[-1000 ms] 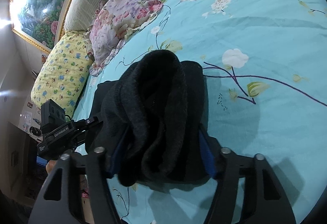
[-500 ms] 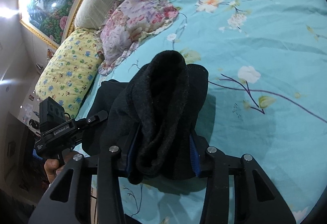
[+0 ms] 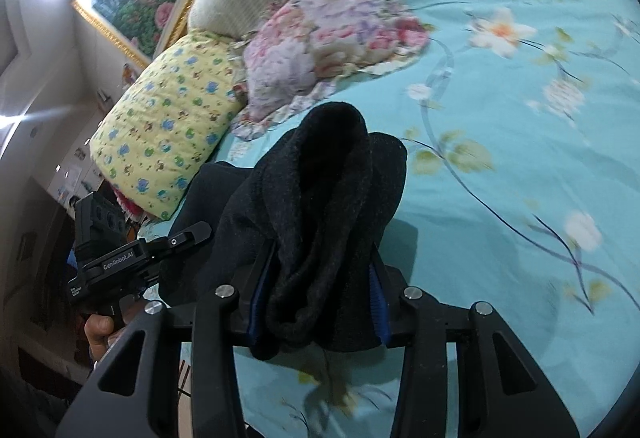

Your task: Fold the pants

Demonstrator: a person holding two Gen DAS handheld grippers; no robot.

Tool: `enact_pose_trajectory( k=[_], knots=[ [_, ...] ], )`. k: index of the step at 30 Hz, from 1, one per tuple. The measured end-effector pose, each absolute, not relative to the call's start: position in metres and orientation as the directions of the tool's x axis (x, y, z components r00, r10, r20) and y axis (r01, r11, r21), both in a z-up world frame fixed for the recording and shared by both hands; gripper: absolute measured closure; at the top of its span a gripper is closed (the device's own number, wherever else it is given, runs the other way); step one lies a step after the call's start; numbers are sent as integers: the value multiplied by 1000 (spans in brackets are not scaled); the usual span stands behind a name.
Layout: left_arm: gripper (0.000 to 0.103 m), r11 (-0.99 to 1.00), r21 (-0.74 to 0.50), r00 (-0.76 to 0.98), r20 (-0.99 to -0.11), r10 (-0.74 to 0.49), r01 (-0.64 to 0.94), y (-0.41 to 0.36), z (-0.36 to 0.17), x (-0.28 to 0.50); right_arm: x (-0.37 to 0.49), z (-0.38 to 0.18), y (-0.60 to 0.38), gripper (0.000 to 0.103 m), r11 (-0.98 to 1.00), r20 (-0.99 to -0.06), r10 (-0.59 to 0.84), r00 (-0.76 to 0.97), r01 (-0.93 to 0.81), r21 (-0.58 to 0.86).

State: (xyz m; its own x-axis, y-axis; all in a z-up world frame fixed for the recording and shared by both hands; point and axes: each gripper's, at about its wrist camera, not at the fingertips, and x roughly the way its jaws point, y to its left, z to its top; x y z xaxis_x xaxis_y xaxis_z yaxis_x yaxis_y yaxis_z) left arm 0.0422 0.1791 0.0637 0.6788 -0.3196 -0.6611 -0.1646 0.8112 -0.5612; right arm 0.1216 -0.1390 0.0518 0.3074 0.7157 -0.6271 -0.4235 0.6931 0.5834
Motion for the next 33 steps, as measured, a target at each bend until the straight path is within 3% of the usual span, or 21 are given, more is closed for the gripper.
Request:
enact_pose_trajectory(
  k=[12, 33],
  knots=[
    [69, 808, -538, 710, -665, -231, -241, 224, 66, 56, 166, 50, -75, 60, 639, -629, 744, 226, -515, 571],
    [68, 802, -513, 681, -706, -192, -306, 247, 34, 94, 219, 15, -37, 58, 652, -668, 723, 177, -496, 574]
  ],
)
